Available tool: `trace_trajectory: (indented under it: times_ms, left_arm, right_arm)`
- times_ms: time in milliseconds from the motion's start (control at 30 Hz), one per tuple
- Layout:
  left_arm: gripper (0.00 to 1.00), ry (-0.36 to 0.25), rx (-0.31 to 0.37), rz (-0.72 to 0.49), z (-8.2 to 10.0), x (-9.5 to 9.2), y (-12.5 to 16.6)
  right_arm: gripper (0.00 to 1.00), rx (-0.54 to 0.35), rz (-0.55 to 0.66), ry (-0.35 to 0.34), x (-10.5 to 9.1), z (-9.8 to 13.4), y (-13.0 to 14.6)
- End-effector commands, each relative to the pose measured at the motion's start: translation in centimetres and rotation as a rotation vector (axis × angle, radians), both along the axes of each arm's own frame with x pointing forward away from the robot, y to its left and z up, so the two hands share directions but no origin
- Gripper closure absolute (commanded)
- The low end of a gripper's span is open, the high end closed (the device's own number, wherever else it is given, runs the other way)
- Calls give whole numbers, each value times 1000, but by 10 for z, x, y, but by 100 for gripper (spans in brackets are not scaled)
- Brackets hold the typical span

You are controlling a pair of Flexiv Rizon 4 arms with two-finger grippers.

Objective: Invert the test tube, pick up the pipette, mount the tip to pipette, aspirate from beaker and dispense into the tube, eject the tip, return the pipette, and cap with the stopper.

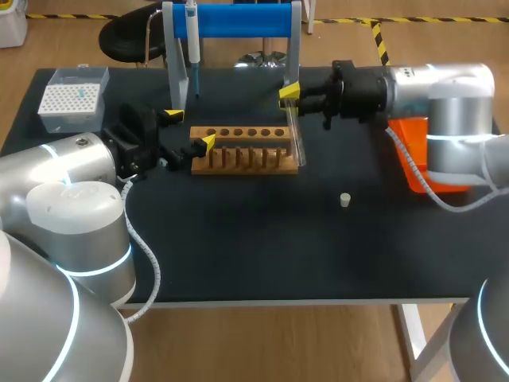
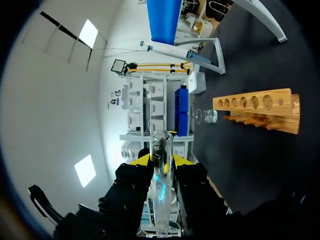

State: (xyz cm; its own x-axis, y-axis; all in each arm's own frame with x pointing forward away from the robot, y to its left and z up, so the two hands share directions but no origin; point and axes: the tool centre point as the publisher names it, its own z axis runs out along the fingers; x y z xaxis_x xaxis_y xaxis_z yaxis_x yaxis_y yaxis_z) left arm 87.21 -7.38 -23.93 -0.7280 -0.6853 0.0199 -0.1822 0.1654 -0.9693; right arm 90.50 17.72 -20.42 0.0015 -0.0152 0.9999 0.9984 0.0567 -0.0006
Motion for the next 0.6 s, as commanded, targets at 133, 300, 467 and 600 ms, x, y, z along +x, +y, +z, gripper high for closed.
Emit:
trace_trajectory:
  times_ms: [133,300,467,600]
  left_arm:
    - [0,-3,-4,-1,-1,1,0]
    - [0,-3,-4,-1,-1,1,0]
    - [0,-3,-4,-1,-1,1,0]
    - [0,-3,-4,-1,-1,1,0]
  right_arm:
    - [100,8,8,-8,-1,0,-1]
    - [100,5,15,4,-2,-1,-1]
    - [100,3,15,4,-2,-1,-1]
    - [100,-2,11,-5,-3,-1,-2]
